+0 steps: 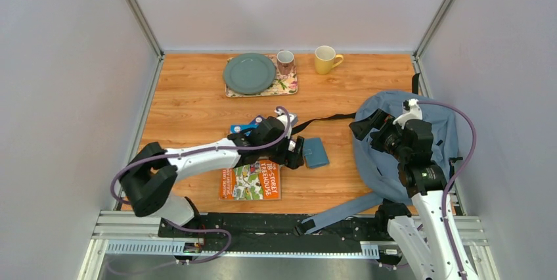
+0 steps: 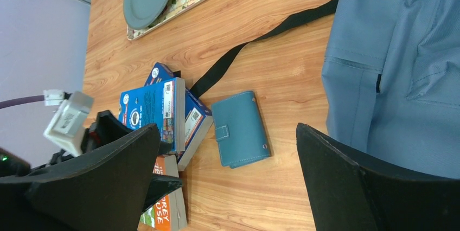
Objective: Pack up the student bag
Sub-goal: Move the book to the center of the board.
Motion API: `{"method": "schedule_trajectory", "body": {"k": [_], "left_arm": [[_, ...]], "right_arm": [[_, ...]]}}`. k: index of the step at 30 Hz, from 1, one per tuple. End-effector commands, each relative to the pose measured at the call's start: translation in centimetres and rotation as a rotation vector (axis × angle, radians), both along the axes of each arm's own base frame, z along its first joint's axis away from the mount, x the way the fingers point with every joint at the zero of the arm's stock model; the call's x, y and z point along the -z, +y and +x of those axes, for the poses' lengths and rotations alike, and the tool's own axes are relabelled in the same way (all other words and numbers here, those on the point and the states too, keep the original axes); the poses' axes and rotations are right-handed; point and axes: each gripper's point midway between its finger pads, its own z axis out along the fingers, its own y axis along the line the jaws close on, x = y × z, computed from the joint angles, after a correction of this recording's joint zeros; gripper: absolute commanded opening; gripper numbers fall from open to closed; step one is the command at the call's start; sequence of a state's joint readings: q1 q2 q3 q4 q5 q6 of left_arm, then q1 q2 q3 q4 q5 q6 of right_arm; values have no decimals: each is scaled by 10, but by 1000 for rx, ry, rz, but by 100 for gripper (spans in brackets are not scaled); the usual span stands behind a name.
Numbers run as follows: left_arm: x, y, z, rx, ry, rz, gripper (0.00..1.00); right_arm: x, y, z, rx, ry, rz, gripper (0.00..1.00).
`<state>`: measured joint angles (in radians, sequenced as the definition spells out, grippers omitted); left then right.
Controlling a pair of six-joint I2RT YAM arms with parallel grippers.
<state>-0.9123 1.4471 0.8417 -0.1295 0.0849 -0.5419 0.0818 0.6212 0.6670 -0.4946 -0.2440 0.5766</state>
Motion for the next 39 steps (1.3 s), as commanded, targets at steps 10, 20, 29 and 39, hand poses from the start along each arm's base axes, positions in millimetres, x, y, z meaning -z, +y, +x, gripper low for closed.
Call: {"method": "schedule_trajectory", "body": {"k": [10, 20, 29, 39], "left_arm": [[27, -70, 7, 152, 97, -16, 98], [87, 12, 27, -10, 64, 244, 99], [104, 114, 44, -178, 152, 199, 99], [51, 111, 48, -95, 17, 149, 99]], "right_arm": [[-7, -10, 4, 71, 6, -4, 100], [-5, -12, 5, 82, 22, -12, 100], [-4, -12, 7, 91, 25, 2, 100], [2, -6, 12, 74, 36, 29, 100]]}}
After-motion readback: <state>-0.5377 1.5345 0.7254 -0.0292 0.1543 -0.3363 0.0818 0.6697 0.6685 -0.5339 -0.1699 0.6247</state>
